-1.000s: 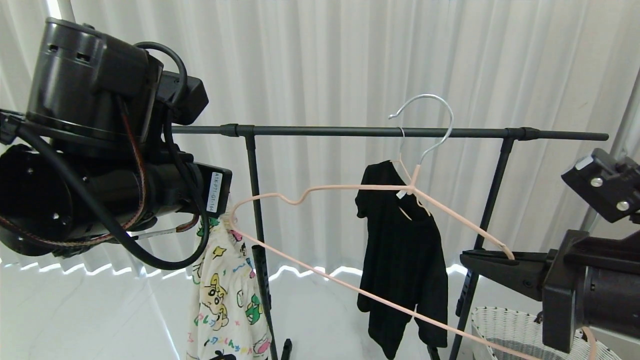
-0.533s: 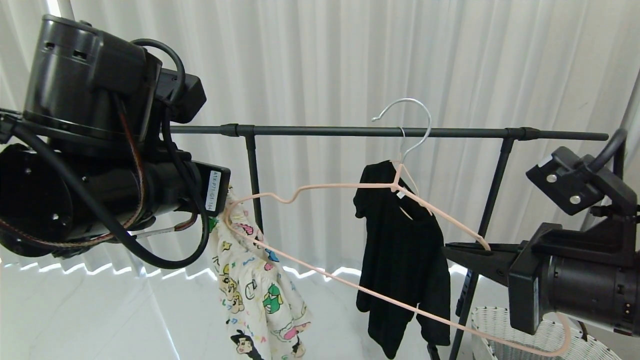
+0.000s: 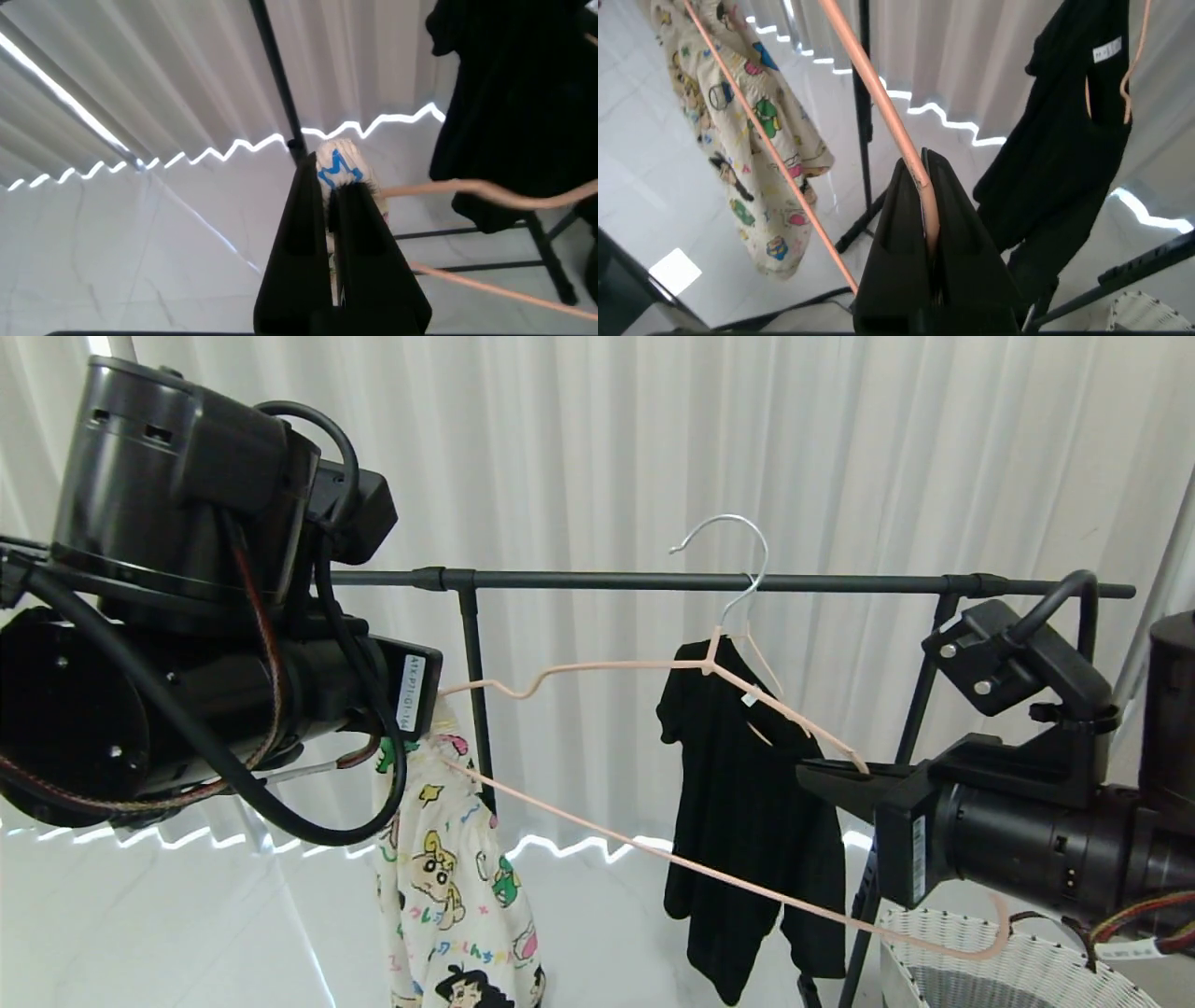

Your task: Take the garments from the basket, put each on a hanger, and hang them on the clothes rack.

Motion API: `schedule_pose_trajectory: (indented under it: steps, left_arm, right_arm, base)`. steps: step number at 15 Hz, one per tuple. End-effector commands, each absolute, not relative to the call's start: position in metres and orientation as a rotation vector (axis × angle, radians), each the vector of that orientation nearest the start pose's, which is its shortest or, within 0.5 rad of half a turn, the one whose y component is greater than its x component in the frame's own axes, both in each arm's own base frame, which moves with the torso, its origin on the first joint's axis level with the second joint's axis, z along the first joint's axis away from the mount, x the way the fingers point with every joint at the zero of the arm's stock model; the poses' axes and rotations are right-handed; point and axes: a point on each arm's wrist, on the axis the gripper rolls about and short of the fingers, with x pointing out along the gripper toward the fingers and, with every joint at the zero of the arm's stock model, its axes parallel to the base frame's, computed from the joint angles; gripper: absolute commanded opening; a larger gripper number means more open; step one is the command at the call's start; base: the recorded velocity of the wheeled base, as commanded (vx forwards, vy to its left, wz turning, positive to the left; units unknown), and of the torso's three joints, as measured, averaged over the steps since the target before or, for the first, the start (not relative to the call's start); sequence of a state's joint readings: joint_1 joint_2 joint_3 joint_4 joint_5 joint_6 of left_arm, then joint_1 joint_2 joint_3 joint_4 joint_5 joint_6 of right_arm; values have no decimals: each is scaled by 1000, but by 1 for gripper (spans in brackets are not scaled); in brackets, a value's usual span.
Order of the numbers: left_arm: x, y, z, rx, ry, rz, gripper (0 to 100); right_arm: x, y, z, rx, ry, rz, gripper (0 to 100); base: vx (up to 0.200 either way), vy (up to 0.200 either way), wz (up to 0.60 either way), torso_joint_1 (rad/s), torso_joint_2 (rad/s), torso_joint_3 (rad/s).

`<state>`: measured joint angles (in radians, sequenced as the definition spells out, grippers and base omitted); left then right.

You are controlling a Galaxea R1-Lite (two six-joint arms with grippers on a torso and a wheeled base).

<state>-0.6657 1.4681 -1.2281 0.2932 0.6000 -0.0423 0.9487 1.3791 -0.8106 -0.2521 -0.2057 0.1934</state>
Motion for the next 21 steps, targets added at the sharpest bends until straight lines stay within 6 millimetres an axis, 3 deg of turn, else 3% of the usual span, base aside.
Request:
schedule_pose_trajectory:
  steps: [1, 7, 12, 21]
  left_arm:
    - [196, -145, 282, 261, 422, -76, 0]
    - [171, -177, 294, 147, 382, -224, 0]
    - [159, -186, 318, 67, 349, -413, 0]
    - [145, -199, 317, 77, 353, -521, 0]
  right_arm:
    - [139, 196, 225, -14, 367, 726, 0]
    - [146, 224, 228, -4, 352, 761, 0]
    - [145, 245, 223, 1, 341, 805, 0]
    - [145, 250, 225, 30, 294, 803, 0]
  base:
    - [0, 0, 0, 0, 0, 0]
    - [0, 0, 0, 0, 0, 0]
    - [0, 0, 0, 0, 0, 0]
    - [0, 0, 0, 0, 0, 0]
